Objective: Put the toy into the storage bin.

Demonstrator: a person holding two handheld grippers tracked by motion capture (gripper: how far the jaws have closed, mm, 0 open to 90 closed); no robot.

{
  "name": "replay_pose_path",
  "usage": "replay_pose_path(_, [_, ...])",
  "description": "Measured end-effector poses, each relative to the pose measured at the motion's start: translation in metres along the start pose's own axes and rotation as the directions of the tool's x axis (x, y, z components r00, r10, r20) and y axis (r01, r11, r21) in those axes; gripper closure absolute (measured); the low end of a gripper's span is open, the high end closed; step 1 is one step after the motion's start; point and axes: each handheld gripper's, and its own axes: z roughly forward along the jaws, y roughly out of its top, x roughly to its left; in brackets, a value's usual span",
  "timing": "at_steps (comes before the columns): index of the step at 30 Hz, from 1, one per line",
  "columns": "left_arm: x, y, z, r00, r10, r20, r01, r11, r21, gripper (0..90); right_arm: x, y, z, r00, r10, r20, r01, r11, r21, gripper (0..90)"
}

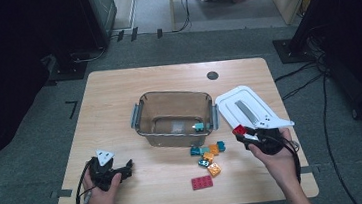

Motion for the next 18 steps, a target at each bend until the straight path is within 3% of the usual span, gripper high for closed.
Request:
replay_pose_path(8, [0.0, 0.0, 0.0, 1.0, 0.0, 0.0, 0.0, 1.0, -0.001, 8.3, 0.008, 0.034, -0.005, 0.9989, -0.017, -0.044, 0.016, 0.999, -0.041, 60.0])
replay_pose_path(12, [0.0, 0.0, 0.0, 1.0, -0.001, 0.001, 0.001, 1.0, -0.001, 8.3, 0.016, 0.056, -0.003, 0.9972, -0.052, -0.054, 0.05, 0.998, -0.047, 60.0])
replay_pose_path(18, [0.0, 0.0, 0.0, 1.0, 0.001, 0.0, -0.001, 1.0, -0.002, 8.4, 0.027, 0.076, 0.003, 0.9933, -0.094, -0.067, 0.091, 0.995, -0.051, 60.0])
